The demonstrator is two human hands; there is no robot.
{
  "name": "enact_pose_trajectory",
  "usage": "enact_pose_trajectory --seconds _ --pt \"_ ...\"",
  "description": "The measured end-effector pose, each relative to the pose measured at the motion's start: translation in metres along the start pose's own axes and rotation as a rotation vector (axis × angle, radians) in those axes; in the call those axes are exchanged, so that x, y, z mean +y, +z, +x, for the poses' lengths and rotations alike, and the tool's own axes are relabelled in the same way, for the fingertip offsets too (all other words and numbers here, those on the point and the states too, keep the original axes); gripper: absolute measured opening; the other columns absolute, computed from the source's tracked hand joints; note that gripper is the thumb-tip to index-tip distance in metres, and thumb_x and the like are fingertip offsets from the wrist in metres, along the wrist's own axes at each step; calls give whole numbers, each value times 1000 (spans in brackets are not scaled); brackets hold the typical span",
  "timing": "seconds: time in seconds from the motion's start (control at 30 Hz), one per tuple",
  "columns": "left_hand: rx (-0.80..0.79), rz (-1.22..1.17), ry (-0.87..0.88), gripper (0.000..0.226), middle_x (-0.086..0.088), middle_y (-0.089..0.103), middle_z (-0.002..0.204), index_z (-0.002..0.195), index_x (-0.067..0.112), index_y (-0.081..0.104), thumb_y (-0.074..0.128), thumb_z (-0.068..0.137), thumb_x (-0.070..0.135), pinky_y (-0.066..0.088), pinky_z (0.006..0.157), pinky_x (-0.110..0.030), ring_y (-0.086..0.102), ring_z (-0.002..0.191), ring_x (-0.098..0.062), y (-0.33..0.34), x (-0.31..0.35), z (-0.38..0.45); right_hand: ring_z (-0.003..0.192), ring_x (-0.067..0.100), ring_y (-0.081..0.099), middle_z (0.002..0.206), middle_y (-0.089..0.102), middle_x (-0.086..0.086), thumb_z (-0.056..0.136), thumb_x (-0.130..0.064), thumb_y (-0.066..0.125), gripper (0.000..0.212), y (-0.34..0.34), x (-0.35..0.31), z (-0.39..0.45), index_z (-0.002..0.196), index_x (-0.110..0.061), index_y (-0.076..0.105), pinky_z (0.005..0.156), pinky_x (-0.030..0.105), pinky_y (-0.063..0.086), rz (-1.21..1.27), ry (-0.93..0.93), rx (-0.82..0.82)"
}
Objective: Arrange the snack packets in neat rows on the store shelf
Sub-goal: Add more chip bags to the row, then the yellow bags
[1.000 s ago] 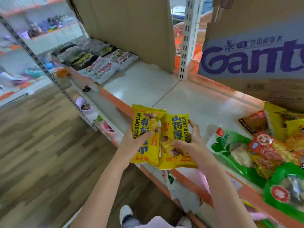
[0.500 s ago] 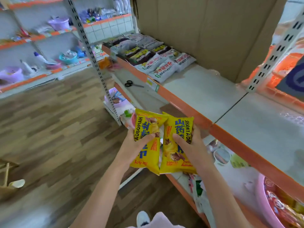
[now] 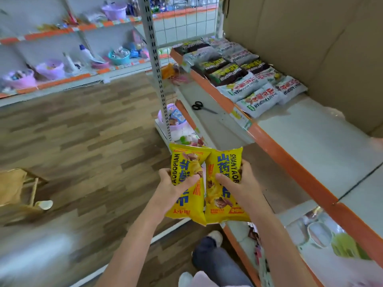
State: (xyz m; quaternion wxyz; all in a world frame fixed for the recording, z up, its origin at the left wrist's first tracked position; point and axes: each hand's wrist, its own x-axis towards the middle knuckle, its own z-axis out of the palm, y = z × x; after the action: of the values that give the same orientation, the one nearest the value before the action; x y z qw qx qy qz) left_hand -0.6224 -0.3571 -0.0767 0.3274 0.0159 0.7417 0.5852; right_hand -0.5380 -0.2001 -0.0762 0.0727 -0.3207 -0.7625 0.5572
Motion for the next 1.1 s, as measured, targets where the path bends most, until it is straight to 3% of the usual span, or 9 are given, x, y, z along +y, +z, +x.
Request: enact_pose_trajectory --seconds 0.1,0.23,0.37,0.47,0.57,0.67,0.87,0.97,1.1 --pt "43 32 10 62 7 59 92 116 14 29 70 76 38 43 59 -20 59 77 -5 0 15 27 86 7 61 97 60 -10 81 -35 69 41 2 -8 36 107 -31 39 73 28 50 -11 7 -36" --pt "49 105 37 71 3 61 98 113 18 29 76 65 41 51 72 -31 62 84 -11 2 48 70 81 -2 55 97 57 -10 82 -32 68 40 -7 -29 90 112 -26 42 60 16 40 26 -29 -68" --pt "10 139 52 69 -1 64 103 115 18 33 81 66 29 53 70 -31 65 87 -16 13 85 117 91 8 59 104 59 -8 81 -34 69 56 -30 -37 137 127 -24 39 78 27 47 49 -60 -27" --pt "-49 179 92 62 0 64 100 112 20 37 81 69 23 51 61 -23 65 83 -12 41 101 145 90 13 60 99 60 -9 80 -36 68 59 -57 -31 161 129 -23 37 82 32 48 21 -35 47" --pt "-109 299 164 70 -4 64 107 106 23 42 86 53 37 55 80 -39 64 93 -18 75 109 168 90 16 59 102 60 -4 82 -34 67 57 -85 -17 170 129 -21 37 78 30 44 35 14 171" --pt "-250 471 249 54 -3 65 102 103 19 47 83 63 22 53 83 -41 65 91 -20 114 119 185 87 16 55 99 58 -4 82 -32 67 58 -116 5 167 129 -20 37 75 26 37 46 72 324" --pt "-406 957 676 57 -5 59 99 116 16 55 50 61 28 34 66 -25 55 90 -24 202 160 199 90 22 59 94 63 1 80 -34 68 39 -167 53 146 111 -18 51 73 30 38 124 292 591" --pt "-485 1205 899 45 -6 60 104 115 16 57 56 70 12 32 91 -32 53 103 -27 243 173 200 82 22 56 81 59 -4 83 -37 65 30 -182 68 130 101 -18 50 69 30 35 147 391 682" --pt "-679 1497 1283 51 1 54 117 115 26 60 54 69 5 1 111 -45 35 123 -19 287 164 213 75 19 51 79 56 -3 85 -33 64 21 -196 74 114 93 -21 49 61 29 32 101 435 836"
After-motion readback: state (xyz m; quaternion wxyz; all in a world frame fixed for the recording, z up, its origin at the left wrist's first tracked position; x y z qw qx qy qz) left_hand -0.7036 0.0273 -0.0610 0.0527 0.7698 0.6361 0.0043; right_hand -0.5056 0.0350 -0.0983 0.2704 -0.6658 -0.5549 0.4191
